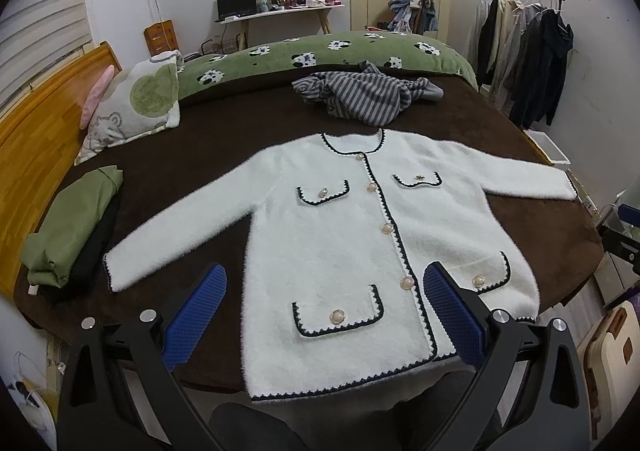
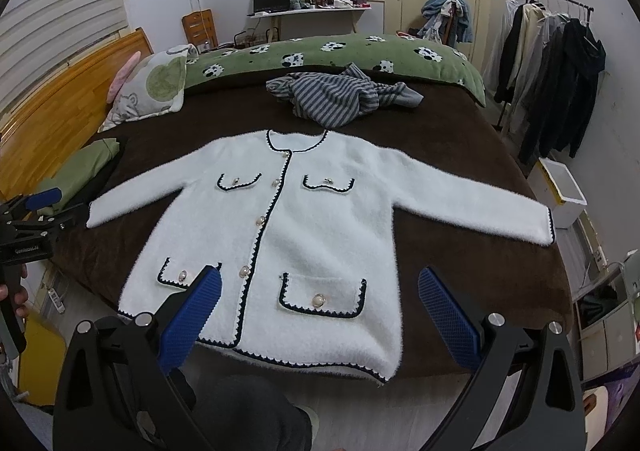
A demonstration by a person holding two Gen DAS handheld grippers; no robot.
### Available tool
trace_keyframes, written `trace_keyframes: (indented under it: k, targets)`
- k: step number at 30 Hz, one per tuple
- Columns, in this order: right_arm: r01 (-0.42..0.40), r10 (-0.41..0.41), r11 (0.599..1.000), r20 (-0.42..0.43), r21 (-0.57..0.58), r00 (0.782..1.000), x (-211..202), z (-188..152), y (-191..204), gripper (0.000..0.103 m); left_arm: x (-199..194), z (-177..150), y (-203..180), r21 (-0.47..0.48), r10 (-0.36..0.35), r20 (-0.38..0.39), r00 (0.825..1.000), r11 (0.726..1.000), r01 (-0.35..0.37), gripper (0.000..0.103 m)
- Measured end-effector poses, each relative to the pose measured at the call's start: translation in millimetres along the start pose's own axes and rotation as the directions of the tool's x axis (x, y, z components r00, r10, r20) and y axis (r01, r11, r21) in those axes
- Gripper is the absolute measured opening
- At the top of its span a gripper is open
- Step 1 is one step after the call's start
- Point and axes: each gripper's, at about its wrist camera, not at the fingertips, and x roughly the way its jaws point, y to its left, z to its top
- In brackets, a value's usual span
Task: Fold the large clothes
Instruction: 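Move the right gripper over the cardigan sleeve toward its black-trimmed cuff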
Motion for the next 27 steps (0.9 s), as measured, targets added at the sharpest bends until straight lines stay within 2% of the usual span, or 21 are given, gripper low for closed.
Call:
trace_keyframes:
  k: [8,14,19,22,27]
  targets:
    - [0.03,-0.031,0.999,0.016,0.031,0.999,-4.4,5.7,-12.8,0.097,9.3,11.5,-12.9,0.026,-0.03,0.004,1.0,0.999,0.03,0.097]
    - [0.044,-0.045,0.997,0.009,0.062,0.999,3.1,10.3,-37.7,0.097,28.7,27.1,-35.5,0.068,-0.065,0.001,0.998,0.996,0.065,0.097]
    - [0.092,-0.092,0.991,-0.005,0.093,0.996,21.6,12.4,-66.1,0.097,61.0,44.7,-69.3,0.116,-0.092,-0.004,0.996,0.989,0.092,0.097]
    - [0.096,-0.095,0.988,-0.007,0.119,0.995,35.9,13.3,-86.5,0.097,84.6,55.4,-92.8,0.133,-0.14,-0.007,0.99,0.981,0.14,0.097]
    - [0.142,-0.139,0.981,-0.029,0.134,0.99,68.7,14.0,-119.2,0.097,146.4,73.7,-147.1,0.209,-0.175,-0.048,0.983,0.961,0.181,0.097]
